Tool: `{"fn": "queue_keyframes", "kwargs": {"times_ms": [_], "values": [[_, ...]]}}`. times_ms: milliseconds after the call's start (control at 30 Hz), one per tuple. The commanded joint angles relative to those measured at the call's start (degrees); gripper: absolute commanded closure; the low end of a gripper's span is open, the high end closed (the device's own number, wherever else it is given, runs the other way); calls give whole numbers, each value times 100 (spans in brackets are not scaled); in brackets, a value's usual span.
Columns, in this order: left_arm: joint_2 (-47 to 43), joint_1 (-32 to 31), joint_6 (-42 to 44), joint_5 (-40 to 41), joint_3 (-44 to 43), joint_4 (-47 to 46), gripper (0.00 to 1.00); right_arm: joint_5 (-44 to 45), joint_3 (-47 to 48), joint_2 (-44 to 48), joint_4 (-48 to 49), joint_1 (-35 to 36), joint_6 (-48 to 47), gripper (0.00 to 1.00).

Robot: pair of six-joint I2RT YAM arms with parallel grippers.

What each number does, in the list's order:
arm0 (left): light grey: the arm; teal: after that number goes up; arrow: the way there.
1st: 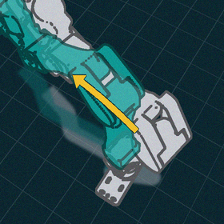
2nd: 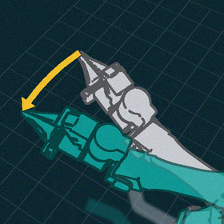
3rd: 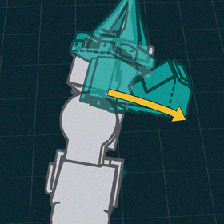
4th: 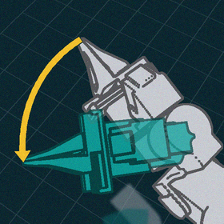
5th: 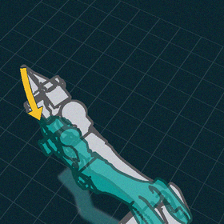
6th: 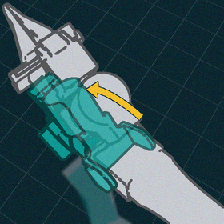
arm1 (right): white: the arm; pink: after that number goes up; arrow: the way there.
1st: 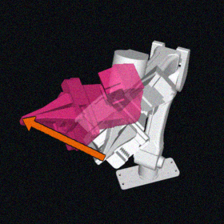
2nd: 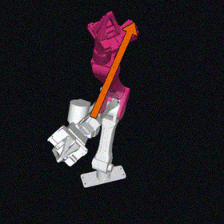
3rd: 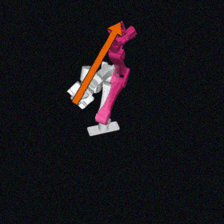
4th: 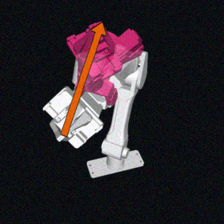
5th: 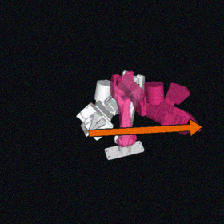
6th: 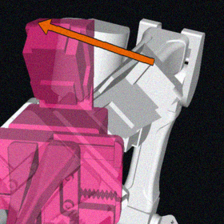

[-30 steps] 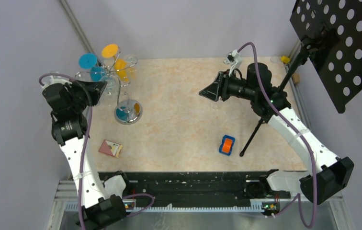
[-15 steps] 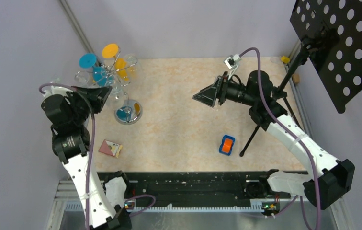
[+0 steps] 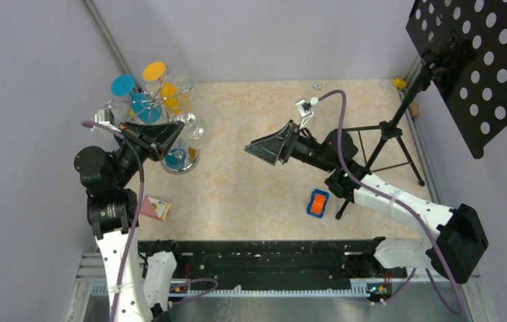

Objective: Take the wine glass off the wine glass rack

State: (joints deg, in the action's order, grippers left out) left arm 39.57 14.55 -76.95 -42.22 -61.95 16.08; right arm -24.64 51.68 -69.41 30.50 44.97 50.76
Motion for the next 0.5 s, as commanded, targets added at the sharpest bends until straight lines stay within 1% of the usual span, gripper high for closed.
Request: {"fn": "queue_keyframes", "kwargs": {"times_ms": [0,100,267,333,467], "values": [[-63,-233,-1072,-149,439,-2246,100,924,-162,21,1067,176,800,20],[32,-293,-1290,-318,536,-2615,100,1254,-313,49,1198,220,1007,19],[116,-465,-2149,-301,814,-3639,100,1462,-616,-14,1941,224,1514,20],[162,-555,-2557,-237,849,-4027,100,1567,-608,-64,1980,238,1760,21],[213,-819,-2950,-111,694,-4048,100,1443,-300,-245,2003,306,1884,22]]}}
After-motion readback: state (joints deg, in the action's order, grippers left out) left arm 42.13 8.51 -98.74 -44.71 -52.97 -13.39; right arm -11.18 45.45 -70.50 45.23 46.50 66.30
